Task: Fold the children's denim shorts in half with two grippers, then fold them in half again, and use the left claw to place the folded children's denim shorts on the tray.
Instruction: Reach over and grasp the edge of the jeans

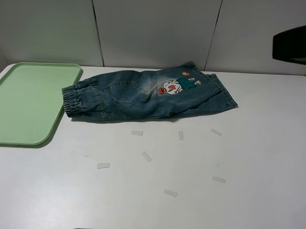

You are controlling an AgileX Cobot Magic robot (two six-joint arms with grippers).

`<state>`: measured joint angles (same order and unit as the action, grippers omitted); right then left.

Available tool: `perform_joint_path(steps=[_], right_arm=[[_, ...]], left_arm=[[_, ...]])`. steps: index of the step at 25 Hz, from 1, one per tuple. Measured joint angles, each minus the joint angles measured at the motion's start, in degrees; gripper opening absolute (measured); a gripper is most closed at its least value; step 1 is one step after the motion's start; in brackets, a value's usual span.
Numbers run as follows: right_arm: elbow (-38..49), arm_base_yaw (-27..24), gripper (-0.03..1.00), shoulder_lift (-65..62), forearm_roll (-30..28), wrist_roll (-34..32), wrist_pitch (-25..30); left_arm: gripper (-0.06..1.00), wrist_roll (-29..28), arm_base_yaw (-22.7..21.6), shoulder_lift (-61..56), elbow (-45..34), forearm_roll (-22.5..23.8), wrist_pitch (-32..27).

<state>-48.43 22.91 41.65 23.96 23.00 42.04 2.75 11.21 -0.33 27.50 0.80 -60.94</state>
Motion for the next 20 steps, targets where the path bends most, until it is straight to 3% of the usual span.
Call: perform_joint_path(steps=[11,20], right_arm=[[-0.2,-0.4,0.69,20.6,-0.1,1.3,-7.8],[-16.0,-6.8,0.69,45.2,-4.9,2.1,-6.8]], left_arm=[[0.87,0.0,0.0,0.0,0.0,0.0,0.0],[0.87,-0.2,0.0,0.0,0.0,0.0,0.0]])
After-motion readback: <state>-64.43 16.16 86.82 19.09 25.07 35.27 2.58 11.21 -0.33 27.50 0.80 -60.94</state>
